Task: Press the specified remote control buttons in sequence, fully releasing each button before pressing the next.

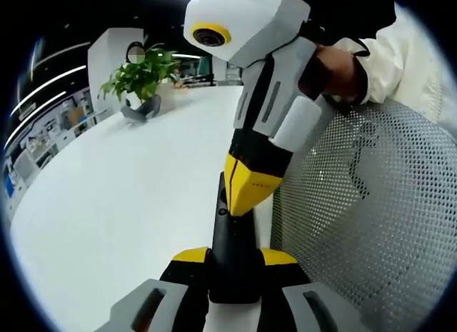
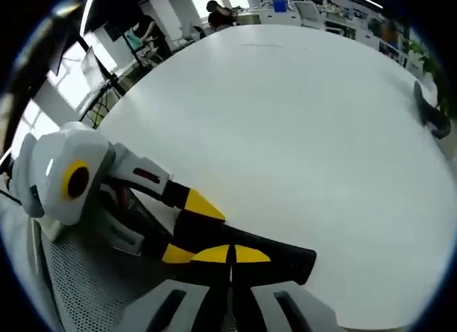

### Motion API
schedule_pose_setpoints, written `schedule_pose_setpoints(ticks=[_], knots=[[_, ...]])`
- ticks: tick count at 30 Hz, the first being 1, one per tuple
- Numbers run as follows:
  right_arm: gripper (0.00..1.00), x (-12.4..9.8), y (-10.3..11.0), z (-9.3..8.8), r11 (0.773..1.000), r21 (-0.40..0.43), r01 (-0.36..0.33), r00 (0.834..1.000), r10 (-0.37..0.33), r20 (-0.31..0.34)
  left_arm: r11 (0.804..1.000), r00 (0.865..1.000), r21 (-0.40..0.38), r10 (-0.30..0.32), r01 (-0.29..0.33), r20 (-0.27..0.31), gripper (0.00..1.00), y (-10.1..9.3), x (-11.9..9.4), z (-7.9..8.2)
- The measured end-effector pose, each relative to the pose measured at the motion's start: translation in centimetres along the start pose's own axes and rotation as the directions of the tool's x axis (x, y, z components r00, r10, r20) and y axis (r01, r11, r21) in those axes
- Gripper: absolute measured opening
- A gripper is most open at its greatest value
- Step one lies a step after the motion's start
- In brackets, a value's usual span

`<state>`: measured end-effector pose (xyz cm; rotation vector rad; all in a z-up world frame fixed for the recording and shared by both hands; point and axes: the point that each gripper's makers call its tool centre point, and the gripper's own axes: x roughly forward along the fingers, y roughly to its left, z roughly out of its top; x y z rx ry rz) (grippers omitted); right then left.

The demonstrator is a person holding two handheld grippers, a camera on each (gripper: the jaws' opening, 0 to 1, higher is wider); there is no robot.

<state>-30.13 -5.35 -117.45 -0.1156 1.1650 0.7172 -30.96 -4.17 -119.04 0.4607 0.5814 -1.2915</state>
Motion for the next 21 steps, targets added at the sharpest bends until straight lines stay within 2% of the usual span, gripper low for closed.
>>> schedule_pose_setpoints(ticks=[11,21], knots=[[0.0,0.17,0.21,0.29,1.0,-0.003,-0.01,1.0,0.01,0.013,1.0,1.0,-0.002,-0.001,0.001,0.0,0.25,0.03,0.02,-0.01],[0.0,0.71,0.05,-0.11,1.0,-0.011,-0.005,1.0,0.004,-0.013,1.0,1.0,0.001,-0.002,0.002,-0.001,0.25,-0.05,0.05,0.04]])
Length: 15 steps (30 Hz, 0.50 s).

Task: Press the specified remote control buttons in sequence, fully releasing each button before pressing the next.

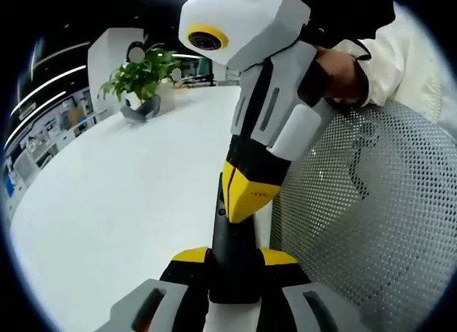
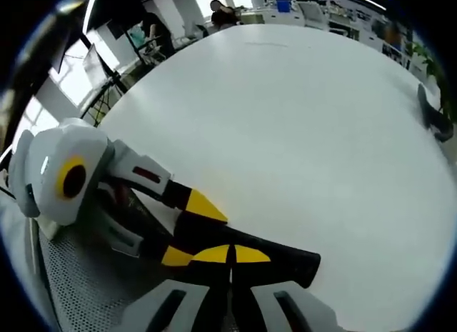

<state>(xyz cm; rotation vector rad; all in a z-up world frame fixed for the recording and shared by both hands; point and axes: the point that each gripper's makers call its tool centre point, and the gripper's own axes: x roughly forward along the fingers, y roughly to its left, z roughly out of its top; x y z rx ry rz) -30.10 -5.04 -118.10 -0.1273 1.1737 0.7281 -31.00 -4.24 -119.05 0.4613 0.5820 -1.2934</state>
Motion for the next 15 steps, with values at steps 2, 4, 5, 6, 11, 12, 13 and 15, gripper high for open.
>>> schedule_pose_setpoints(ticks=[2,4,5,6,11,12,13,15], knots=[[0.0,0.2,0.07,-0.22,1.0,-0.018,0.007,1.0,-0.007,-0.012,1.0,1.0,0.0,0.0,0.0,0.0,0.25,0.0,0.01,-0.01],[0.0,0.17,0.11,-0.19,0.999,-0.047,0.017,1.0,-0.018,-0.011,1.0,1.0,0.0,0.0,0.0,0.0,0.25,0.0,0.02,-0.03],[0.0,0.23,0.08,-0.18,0.998,-0.055,0.023,1.0,-0.023,-0.009,1.0,1.0,-0.001,-0.001,0.001,-0.001,0.25,0.0,0.03,-0.04],[0.0,0.23,0.06,-0.19,0.998,-0.056,0.023,1.0,-0.024,-0.011,1.0,1.0,0.001,-0.001,0.001,0.0,0.25,0.0,0.03,-0.04],[0.0,0.25,-0.03,-0.18,0.998,-0.057,0.026,1.0,-0.027,-0.008,1.0,1.0,0.0,-0.001,0.001,-0.001,0.25,0.01,0.02,-0.04],[0.0,0.26,-0.05,-0.18,0.998,-0.054,0.026,1.0,-0.026,-0.007,1.0,1.0,0.0,-0.001,0.001,-0.001,0.25,0.01,0.01,-0.04],[0.0,0.24,-0.03,-0.17,0.998,-0.052,0.025,1.0,-0.025,-0.007,1.0,1.0,0.0,-0.001,0.001,-0.001,0.25,0.01,0.01,-0.03],[0.0,0.22,-0.02,-0.17,0.999,-0.048,0.023,1.0,-0.023,-0.006,1.0,1.0,-0.001,0.0,0.0,-0.001,0.25,0.01,0.01,-0.03]])
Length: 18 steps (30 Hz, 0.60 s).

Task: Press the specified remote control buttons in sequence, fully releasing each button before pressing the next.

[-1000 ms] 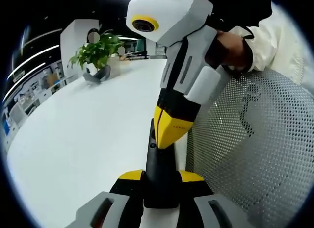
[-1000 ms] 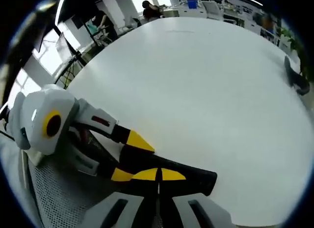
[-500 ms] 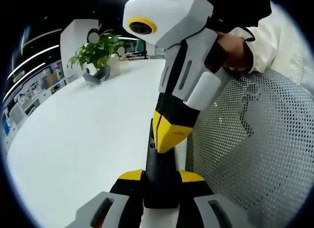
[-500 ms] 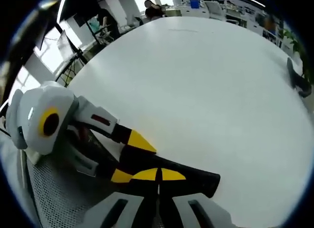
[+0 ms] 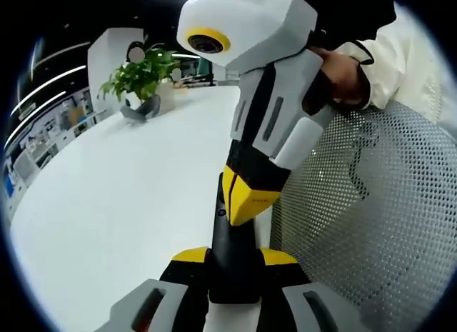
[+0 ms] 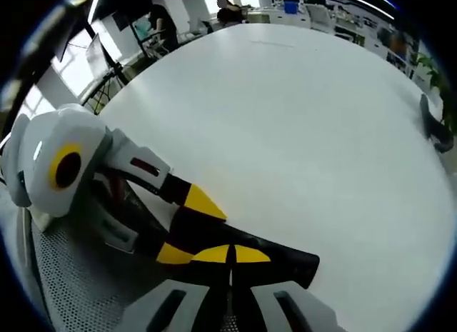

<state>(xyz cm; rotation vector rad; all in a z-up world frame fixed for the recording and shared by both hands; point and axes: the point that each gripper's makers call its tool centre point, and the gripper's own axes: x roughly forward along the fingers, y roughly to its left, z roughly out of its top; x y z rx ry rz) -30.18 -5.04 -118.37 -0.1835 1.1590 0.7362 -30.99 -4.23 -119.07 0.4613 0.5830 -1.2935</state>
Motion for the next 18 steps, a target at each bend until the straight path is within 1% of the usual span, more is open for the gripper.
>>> schedule_pose_setpoints(ticks=[18], knots=[[0.0,-0.05,0.04,-0.02,1.0,-0.008,0.004,1.0,-0.004,-0.004,1.0,1.0,-0.001,0.0,0.0,0.002,0.25,0.0,0.0,0.01]])
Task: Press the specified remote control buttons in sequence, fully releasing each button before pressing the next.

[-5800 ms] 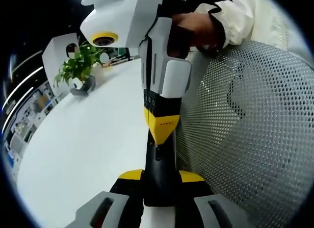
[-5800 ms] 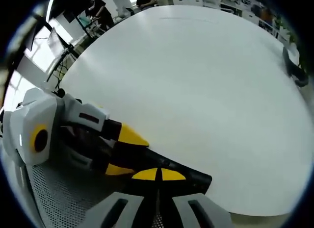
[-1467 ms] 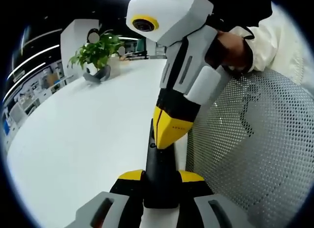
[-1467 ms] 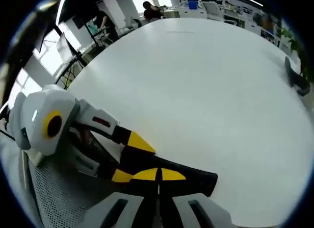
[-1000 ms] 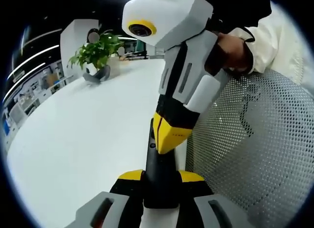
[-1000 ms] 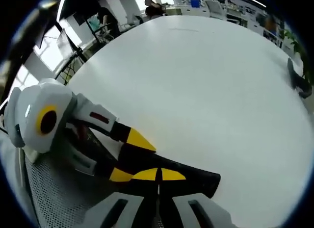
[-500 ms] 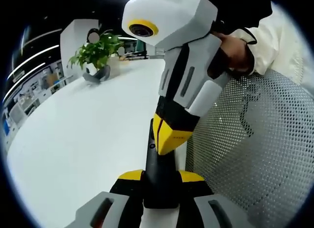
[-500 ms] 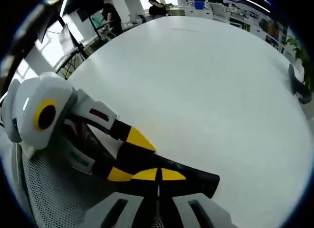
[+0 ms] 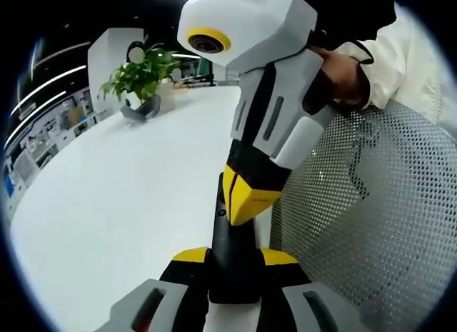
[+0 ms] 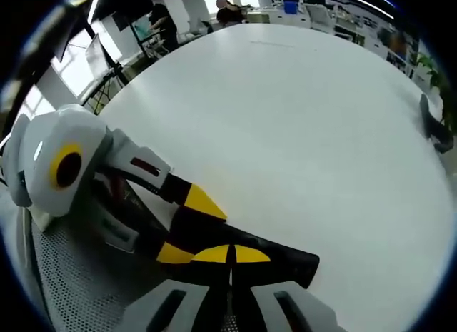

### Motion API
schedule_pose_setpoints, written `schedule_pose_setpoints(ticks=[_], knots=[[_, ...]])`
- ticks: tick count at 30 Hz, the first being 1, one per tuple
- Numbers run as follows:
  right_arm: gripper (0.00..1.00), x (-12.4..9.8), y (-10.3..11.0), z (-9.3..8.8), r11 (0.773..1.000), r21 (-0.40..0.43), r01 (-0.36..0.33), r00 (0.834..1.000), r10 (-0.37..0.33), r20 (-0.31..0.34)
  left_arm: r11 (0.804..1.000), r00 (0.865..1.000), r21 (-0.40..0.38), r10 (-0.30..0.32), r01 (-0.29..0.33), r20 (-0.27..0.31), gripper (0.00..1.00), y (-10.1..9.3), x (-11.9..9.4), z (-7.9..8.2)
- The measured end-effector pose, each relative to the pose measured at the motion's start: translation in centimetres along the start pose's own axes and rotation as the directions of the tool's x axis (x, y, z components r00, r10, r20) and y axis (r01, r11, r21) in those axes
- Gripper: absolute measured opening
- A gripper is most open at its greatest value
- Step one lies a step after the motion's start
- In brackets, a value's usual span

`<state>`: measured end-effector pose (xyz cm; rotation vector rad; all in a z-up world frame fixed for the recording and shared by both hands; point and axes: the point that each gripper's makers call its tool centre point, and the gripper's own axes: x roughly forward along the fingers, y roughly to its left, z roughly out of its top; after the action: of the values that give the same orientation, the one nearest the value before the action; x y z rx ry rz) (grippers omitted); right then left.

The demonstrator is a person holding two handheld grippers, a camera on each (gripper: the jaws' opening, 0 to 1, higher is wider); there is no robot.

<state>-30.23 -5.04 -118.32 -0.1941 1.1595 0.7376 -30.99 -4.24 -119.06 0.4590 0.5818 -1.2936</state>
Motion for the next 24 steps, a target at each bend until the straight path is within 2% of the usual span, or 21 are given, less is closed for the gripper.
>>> schedule_pose_setpoints(ticks=[15,24], knots=[[0.0,0.06,0.08,-0.02,0.999,-0.032,0.015,1.0,-0.015,0.0,1.0,1.0,0.0,0.0,0.0,0.0,0.25,0.01,0.02,-0.01],[0.0,0.24,0.04,0.02,0.993,-0.105,0.051,0.999,-0.051,0.007,1.0,1.0,-0.004,0.002,-0.002,0.001,0.25,0.04,0.06,-0.01]])
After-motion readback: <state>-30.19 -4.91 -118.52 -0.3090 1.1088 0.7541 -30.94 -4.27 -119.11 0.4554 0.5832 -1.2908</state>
